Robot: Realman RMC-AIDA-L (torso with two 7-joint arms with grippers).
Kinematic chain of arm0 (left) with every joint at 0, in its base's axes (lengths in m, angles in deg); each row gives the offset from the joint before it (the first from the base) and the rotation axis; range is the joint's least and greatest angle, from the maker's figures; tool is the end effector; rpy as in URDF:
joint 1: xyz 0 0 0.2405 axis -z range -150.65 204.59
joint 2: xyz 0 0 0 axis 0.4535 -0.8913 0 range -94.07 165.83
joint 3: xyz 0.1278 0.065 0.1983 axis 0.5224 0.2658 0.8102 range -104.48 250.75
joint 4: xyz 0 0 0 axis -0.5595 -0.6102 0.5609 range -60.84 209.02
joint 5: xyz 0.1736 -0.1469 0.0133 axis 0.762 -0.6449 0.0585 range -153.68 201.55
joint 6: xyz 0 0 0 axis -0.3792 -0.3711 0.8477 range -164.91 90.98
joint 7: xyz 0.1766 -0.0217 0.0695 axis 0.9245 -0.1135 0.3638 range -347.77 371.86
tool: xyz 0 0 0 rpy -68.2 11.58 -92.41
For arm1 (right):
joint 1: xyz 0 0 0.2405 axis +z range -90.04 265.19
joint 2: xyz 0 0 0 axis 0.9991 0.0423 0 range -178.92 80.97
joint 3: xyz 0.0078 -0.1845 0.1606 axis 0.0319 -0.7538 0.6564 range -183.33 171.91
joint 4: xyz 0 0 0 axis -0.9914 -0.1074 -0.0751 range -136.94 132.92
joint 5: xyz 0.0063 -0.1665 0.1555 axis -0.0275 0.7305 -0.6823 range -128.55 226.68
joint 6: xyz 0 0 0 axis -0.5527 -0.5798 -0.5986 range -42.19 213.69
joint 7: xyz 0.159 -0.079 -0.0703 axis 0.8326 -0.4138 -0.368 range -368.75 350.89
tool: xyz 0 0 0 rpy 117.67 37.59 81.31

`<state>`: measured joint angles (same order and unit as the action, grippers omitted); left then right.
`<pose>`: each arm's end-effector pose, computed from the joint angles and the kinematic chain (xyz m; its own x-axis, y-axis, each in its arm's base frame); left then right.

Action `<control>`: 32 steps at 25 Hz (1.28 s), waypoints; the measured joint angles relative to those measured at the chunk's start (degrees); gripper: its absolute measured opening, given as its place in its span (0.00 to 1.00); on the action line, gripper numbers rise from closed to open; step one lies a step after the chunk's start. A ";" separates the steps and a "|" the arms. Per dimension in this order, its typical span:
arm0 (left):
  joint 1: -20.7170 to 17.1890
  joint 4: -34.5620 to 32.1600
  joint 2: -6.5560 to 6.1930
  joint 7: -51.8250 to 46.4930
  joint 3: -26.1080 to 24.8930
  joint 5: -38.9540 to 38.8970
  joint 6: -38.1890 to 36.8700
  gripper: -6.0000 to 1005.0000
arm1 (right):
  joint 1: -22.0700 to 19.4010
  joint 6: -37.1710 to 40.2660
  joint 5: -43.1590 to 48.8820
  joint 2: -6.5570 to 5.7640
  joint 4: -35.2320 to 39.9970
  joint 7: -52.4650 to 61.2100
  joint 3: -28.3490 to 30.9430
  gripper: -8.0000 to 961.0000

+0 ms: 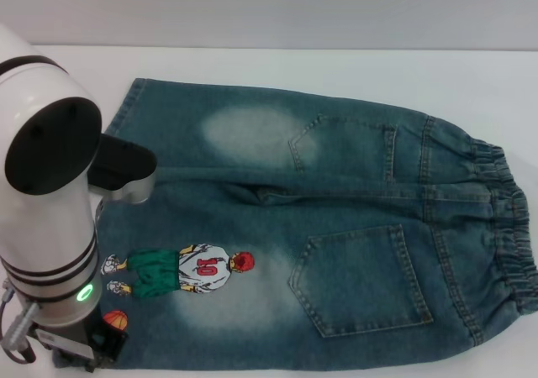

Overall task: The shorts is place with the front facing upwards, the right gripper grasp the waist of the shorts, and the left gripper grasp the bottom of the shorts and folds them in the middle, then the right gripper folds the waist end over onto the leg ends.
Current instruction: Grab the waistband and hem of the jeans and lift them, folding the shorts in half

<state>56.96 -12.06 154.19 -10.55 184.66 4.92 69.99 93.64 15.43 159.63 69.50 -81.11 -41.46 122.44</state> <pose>-0.2164 0.2716 -0.0633 0.1380 0.9561 -0.2584 0.5439 -0.2912 -0.7870 0.3004 0.3539 0.1008 0.1652 -0.6413 -0.7493 -0.9862 -0.1000 -0.1319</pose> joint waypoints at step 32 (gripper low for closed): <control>0.53 -7.78 0.05 -0.05 -1.59 1.69 1.17 0.18 | 0.17 0.06 0.09 0.00 0.00 -0.06 0.26 0.78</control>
<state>57.49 -19.84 154.23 -10.60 183.07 6.61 71.16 93.81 15.50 159.73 69.50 -81.11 -41.52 122.70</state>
